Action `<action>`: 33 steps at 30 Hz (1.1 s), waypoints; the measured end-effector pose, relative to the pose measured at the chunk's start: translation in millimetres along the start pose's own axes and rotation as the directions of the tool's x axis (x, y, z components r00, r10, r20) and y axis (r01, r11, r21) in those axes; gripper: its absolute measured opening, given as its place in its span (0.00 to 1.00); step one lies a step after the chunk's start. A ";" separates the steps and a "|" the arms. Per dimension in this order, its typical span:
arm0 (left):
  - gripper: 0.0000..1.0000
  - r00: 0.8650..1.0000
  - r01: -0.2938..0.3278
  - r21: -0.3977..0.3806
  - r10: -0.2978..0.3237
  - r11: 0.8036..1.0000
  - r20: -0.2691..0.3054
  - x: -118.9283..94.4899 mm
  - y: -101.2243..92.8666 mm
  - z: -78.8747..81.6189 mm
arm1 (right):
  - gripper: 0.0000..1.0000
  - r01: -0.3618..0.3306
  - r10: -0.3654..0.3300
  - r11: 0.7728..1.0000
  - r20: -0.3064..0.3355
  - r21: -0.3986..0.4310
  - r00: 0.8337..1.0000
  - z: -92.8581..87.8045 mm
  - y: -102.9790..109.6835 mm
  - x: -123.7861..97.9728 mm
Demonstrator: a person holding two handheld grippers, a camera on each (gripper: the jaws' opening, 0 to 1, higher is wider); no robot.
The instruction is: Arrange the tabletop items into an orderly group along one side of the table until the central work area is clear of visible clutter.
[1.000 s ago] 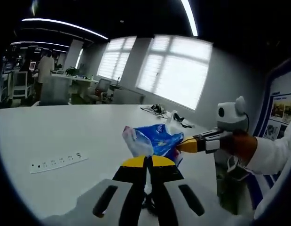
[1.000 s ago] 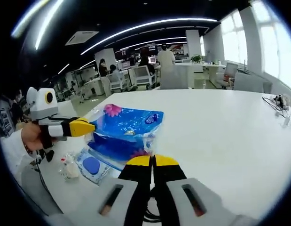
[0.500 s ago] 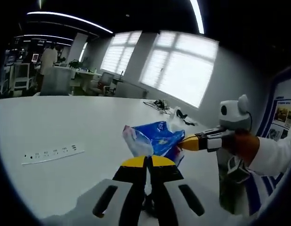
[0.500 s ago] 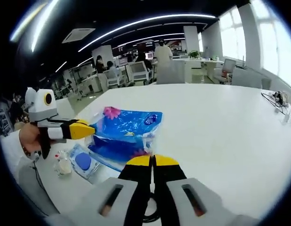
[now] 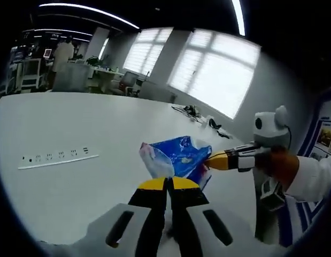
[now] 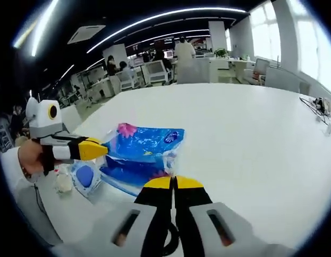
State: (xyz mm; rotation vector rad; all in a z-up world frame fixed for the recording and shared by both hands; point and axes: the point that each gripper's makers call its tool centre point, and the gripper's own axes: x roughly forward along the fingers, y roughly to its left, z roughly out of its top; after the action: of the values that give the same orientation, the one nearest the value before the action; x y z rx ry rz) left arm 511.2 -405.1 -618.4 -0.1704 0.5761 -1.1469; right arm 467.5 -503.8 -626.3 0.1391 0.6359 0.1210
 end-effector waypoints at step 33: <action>0.00 0.985 -0.090 -0.053 0.081 0.994 -0.150 55.1 47.1 -74.3 | 0.00 -0.015 0.019 0.999 -0.144 0.034 0.989 -61.4 -36.2 68.4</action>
State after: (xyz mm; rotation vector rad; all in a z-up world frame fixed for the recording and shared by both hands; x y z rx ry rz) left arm 527.0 -422.9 -719.5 -0.1112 0.7432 -1.0646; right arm 487.9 -523.1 -721.0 0.1683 0.7814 0.1380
